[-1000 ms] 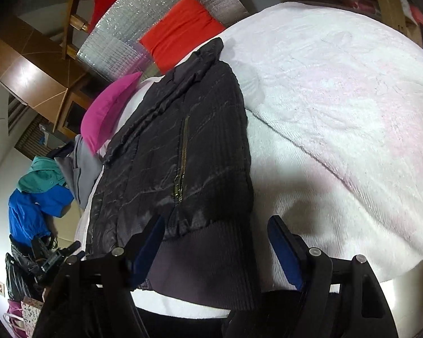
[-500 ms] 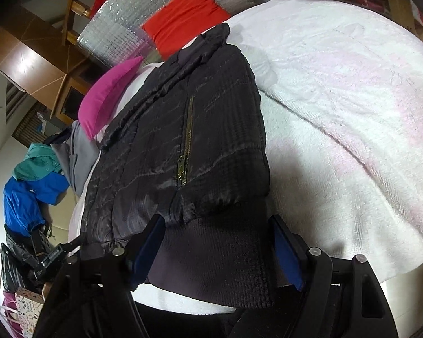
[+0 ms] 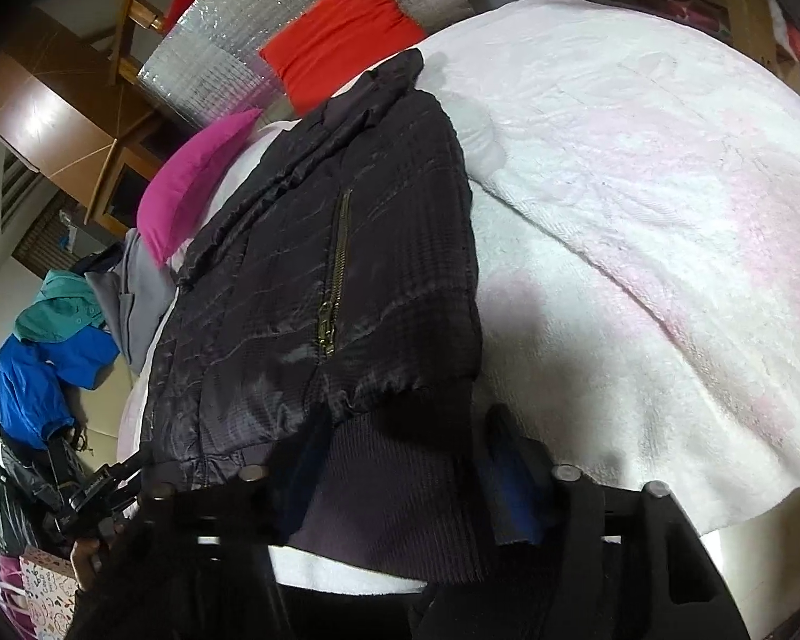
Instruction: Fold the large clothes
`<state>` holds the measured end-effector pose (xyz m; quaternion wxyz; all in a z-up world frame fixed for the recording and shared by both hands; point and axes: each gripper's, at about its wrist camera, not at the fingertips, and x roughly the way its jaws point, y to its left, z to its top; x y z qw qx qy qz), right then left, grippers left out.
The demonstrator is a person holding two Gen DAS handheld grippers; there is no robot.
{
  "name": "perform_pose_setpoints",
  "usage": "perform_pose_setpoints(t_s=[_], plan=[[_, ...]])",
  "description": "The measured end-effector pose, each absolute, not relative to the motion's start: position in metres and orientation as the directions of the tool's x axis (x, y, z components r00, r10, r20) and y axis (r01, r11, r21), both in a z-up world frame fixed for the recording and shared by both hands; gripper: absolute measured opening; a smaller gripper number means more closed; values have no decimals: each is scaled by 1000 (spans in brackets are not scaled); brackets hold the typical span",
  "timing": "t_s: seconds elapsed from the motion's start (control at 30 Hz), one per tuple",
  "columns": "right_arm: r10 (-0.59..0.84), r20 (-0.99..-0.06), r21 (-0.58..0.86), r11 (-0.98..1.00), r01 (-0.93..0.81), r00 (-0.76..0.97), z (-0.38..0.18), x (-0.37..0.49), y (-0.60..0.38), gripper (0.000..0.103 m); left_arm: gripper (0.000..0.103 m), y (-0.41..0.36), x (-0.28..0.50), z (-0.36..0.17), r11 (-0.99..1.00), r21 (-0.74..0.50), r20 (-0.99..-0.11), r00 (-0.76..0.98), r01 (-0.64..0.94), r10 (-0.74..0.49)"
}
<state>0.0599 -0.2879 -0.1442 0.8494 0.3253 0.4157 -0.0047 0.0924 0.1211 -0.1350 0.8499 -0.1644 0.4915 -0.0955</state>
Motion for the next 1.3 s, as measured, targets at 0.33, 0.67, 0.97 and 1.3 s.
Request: perform_pose_setpoints(t_s=[0.33,0.67,0.97,1.3], plan=[[272,-690,529,822,211,670,-108,57,-280,9,17,124,81,-101,940,-341,-775,557,32,-300],[278,-689,550,802,234,669,-102,31,-294,9,18,128,52,-103,924,-381,-765,549,37,-338],[277,-660,613,736,288,698,-128,34,-310,69,60,136,71,-122,885,-464,-765,526,-49,-372],[313,-699,576,780,246,643,-141,50,-297,13,20,108,84,-131,945,-328,-826,488,-12,-281]])
